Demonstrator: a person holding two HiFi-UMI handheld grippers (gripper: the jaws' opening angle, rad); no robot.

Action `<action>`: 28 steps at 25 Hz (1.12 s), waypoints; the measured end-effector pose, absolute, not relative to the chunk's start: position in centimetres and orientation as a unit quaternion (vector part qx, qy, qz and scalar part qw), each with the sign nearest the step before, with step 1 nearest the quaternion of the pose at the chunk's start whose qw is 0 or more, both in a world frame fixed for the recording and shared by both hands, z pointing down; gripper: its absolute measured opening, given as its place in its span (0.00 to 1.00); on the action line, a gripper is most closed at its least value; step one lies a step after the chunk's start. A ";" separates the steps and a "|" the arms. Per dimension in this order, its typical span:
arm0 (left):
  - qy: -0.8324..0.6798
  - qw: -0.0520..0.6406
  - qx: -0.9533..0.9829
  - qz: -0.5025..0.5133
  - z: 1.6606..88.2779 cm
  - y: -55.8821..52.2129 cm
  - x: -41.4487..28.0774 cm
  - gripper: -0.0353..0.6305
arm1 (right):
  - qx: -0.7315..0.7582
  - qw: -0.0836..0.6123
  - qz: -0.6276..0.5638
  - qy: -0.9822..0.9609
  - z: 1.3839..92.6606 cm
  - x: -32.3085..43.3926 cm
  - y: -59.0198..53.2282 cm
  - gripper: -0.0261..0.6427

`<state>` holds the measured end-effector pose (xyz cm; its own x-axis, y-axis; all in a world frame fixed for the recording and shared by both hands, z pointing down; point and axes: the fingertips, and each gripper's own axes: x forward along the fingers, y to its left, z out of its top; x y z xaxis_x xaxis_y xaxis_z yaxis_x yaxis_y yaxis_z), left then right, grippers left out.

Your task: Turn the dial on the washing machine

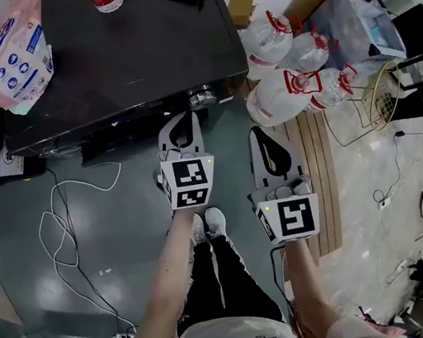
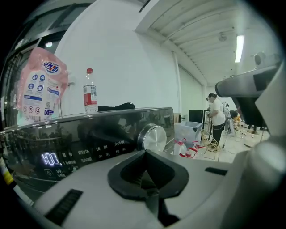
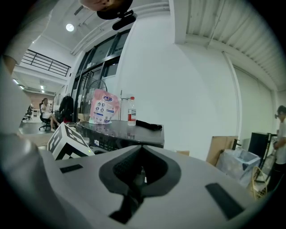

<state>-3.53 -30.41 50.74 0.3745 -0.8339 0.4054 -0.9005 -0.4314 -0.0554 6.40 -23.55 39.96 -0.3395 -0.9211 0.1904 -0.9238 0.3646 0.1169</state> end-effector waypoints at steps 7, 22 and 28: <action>-0.527 0.073 0.827 0.185 49.6 -30.5 -3.6 0.05 | 0.563 0.112 0.004 -0.819 39.9 6.5 -23.6 0.04; -0.571 0.018 0.815 0.092 35.9 -28.0 -6.9 0.05 | 0.532 0.083 -0.042 -0.842 31.5 3.9 -22.1 0.04; -0.580 -0.032 0.813 0.047 25.8 -22.9 -9.8 0.05 | 0.503 0.055 -0.066 -0.860 25.3 1.4 -20.1 0.04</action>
<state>-9.76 -22.89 25.79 0.3228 -0.9457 0.0394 -0.9397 -0.3252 -0.1061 1.35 -20.13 25.29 -0.4871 -0.8729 0.0291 -0.8583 0.4846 0.1689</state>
